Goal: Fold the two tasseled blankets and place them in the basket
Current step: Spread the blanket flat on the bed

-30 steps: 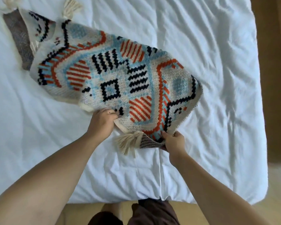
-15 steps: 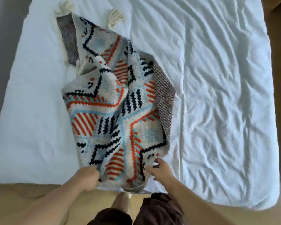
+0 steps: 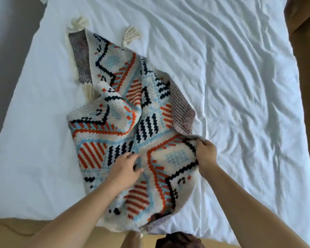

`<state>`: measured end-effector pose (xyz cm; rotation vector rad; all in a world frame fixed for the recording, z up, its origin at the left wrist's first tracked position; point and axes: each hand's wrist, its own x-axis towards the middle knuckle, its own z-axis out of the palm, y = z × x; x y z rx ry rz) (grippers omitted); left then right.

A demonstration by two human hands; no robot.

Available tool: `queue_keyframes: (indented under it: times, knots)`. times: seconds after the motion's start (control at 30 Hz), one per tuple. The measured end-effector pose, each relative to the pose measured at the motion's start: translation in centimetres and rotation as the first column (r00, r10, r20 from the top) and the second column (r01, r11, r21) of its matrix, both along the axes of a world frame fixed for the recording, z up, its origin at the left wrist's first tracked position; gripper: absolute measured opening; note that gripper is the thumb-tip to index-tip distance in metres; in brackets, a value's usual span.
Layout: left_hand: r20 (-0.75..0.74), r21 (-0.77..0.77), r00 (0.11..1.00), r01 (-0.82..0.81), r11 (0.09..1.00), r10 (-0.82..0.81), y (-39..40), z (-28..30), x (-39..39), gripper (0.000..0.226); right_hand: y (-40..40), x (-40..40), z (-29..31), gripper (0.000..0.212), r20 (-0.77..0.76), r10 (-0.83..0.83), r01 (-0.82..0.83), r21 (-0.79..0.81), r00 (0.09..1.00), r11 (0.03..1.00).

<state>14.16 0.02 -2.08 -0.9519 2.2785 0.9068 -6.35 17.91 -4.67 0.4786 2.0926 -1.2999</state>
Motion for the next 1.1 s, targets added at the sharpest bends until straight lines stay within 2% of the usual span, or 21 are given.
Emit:
queue_keyframes:
  times: [0.07, 0.13, 0.2, 0.27, 0.3, 0.33, 0.37, 0.43, 0.47, 0.53, 0.6, 0.63, 0.7, 0.77, 0.83, 0.87, 0.93, 0.97, 1.03, 1.1]
  knots:
    - [-0.004, -0.036, 1.0, 0.02, 0.999, -0.02, -0.8, -0.1, -1.6, 0.065, 1.5, -3.2, 2.3, 0.027, -0.144, -0.294, 0.291, -0.039, 0.945, 0.956]
    - [0.011, -0.05, 1.0, 0.018, 0.999, -0.018, -1.3, -0.3, -3.0, 0.068, 4.6, -5.5, 3.9, 0.029, -0.231, -0.518, 0.52, -0.06, 0.824, 0.852]
    - [0.028, -0.056, 0.999, 0.036, 0.998, -0.034, -1.3, -0.5, -4.3, 0.072, 8.5, -5.5, 3.5, 0.036, -0.235, -0.551, 0.581, 0.082, 0.801, 0.81]
    - [0.079, -0.053, 0.993, 0.091, 0.994, -0.087, -0.9, -0.7, -5.2, 0.074, 11.8, -3.5, 1.9, 0.04, -0.051, -0.446, 0.442, 0.274, 0.894, 0.854]
    - [0.12, -0.038, 0.985, 0.132, 0.991, -0.127, -0.6, -0.8, -5.4, 0.075, 13.1, -2.2, 0.8, 0.038, 0.088, -0.318, 0.273, 0.335, 0.944, 0.902]
    - [0.158, -0.015, 0.973, 0.172, 0.985, -0.167, -0.3, -1.0, -5.4, 0.077, 14.0, -0.9, -0.2, 0.037, 0.198, -0.176, 0.099, 0.347, 0.964, 0.933]
    - [0.195, 0.011, 0.958, 0.212, 0.977, -0.21, 0.1, -1.1, -5.5, 0.078, 14.5, -0.2, -0.7, 0.036, 0.244, -0.097, 0.007, 0.347, 0.965, 0.938]
    - [0.246, 0.036, 0.924, 0.292, 0.956, -0.292, 0.9, -1.7, -5.6, 0.08, 15.1, 0.1, -1.4, 0.036, 0.284, -0.1, 0.029, 0.245, 0.954, 0.969]
    - [0.257, 0.036, 0.917, 0.305, 0.952, -0.304, 1.2, -1.8, -5.3, 0.081, 15.1, 0.3, -1.4, 0.041, 0.32, -0.137, 0.106, 0.114, 0.937, 0.988]
    - [0.28, 0.041, 0.9, 0.336, 0.941, -0.333, 1.1, -2.0, -5.0, 0.087, 14.6, 0.5, -1.6, 0.061, 0.442, -0.233, 0.316, -0.124, 0.866, 0.941]
    - [0.306, 0.031, 0.866, 0.407, 0.913, -0.397, 1.2, -2.4, -4.2, 0.102, 15.0, 2.4, -1.8, 0.066, 0.533, -0.216, 0.39, -0.238, 0.818, 0.89]
    - [0.319, 0.026, 0.834, 0.466, 0.884, -0.449, 1.3, -2.6, -3.6, 0.106, 15.3, 4.2, -1.6, 0.057, 0.56, -0.146, 0.355, -0.285, 0.815, 0.891]
    - [0.335, 0.025, 0.777, 0.558, 0.83, -0.533, 1.3, -3.3, -3.0, 0.096, 15.6, 6.7, -1.6, 0.038, 0.527, 0.048, 0.147, -0.322, 0.849, 0.935]
    - [0.321, -0.008, 0.761, 0.597, 0.802, -0.563, 1.0, -3.9, -2.1, 0.068, 14.9, 7.3, -1.6, 0.047, 0.437, 0.172, -0.028, -0.317, 0.883, 0.948]
    - [0.25, -0.051, 0.803, 0.569, 0.821, -0.541, 0.7, -4.4, -1.6, 0.032, 13.4, 6.8, -2.0, 0.036, 0.309, 0.144, -0.093, -0.172, 0.94, 0.981]
    - [0.212, -0.076, 0.845, 0.516, 0.853, -0.492, 0.7, -4.4, -1.5, 0.017, 12.8, 6.4, -2.3, 0.027, 0.26, 0.066, -0.047, -0.078, 0.963, 0.996]
    - [0.153, -0.117, 0.945, 0.309, 0.944, -0.291, 0.5, -4.0, -1.9, 0.017, 11.8, 5.2, -2.5, 0.016, 0.239, -0.102, 0.114, -0.037, 0.966, 0.993]
    - [0.113, -0.14, 0.975, 0.206, 0.969, -0.191, 0.1, -3.6, -2.4, 0.021, 11.4, 4.4, -2.3, 0.018, 0.264, -0.178, 0.198, -0.05, 0.948, 0.979]
    - [-0.005, -0.13, 0.998, 0.062, 0.99, -0.063, -1.1, -2.4, -3.7, 0.027, 10.7, 2.1, -1.3, 0.028, 0.293, -0.295, 0.329, -0.075, 0.91, 0.941]
    - [-0.121, -0.1, 0.993, -0.006, 0.995, -0.006, -2.4, -0.9, -5.4, 0.03, 10.0, -1.0, 0.5, 0.025, 0.242, -0.347, 0.385, -0.13, 0.906, 0.914]
